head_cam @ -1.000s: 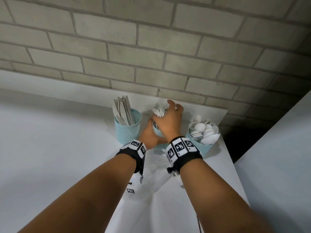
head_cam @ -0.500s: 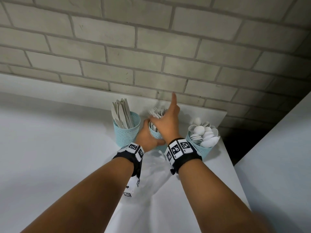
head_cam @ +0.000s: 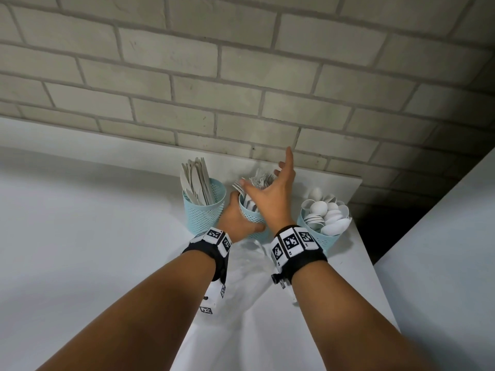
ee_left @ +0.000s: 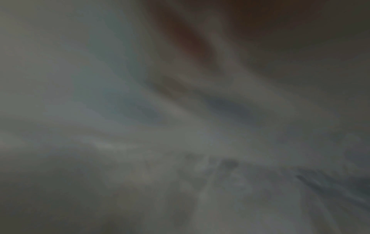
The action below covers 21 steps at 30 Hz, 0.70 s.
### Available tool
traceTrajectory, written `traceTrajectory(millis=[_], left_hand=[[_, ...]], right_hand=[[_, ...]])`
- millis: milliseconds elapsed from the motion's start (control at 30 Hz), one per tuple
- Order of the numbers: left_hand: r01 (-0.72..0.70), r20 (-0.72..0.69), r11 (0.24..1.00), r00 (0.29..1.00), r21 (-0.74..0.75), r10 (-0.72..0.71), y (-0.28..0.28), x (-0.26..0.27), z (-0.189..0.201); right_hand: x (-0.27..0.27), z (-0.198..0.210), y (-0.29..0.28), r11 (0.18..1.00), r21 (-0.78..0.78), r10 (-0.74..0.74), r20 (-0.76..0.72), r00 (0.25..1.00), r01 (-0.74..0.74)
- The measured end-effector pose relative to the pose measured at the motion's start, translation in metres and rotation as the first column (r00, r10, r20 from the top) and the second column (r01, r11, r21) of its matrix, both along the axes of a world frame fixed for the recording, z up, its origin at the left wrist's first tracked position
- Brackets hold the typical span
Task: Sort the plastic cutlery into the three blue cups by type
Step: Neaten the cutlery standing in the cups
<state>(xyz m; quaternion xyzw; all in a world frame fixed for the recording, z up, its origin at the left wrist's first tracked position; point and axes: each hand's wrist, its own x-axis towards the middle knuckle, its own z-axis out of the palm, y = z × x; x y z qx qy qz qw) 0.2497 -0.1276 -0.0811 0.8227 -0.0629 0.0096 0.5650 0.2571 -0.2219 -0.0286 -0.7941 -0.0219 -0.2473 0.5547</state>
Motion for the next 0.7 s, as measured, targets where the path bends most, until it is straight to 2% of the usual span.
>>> traceTrajectory(millis=[67,133,200,267,367,467,567,700], left_hand=[[0.044,-0.021,0.999,0.999,-0.003,-0.044,-0.003,0.0,0.0],[0.057,0.007,0.998,0.998,0.032,-0.057,-0.004,-0.001,-0.001],[0.0,-0.013,1.0,1.0,0.01,0.0,-0.001,0.0,-0.001],[0.007,-0.025,0.999,1.0,-0.032,-0.008,-0.001,-0.004,0.003],[0.015,-0.025,0.999,1.0,-0.03,-0.015,-0.004,-0.004,0.0],[-0.012,-0.011,1.0,1.0,-0.018,0.011,-0.002,0.0,-0.002],[-0.005,0.038,1.0,0.999,-0.012,0.005,-0.001,0.001,-0.007],[-0.005,0.052,0.999,0.999,-0.05,0.008,-0.002,0.002,-0.006]], right_hand=[[-0.004,-0.004,0.004,0.983,-0.181,0.007,-0.041,0.999,-0.014],[-0.004,-0.006,0.006,0.92,-0.388,0.021,-0.103,0.995,-0.059],[0.0,-0.003,0.008,0.928,-0.373,-0.068,-0.149,0.986,0.008],[0.005,0.0,0.011,0.929,-0.368,-0.114,-0.169,0.979,0.044],[0.006,0.002,0.016,0.803,-0.593,-0.076,-0.188,0.979,-0.051],[0.009,0.003,0.013,0.834,-0.551,-0.162,-0.234,0.959,0.006],[0.011,0.005,0.014,0.792,-0.61,-0.154,-0.24,0.958,-0.025],[0.012,0.006,0.013,0.855,-0.517,-0.171,-0.209,0.963,0.039]])
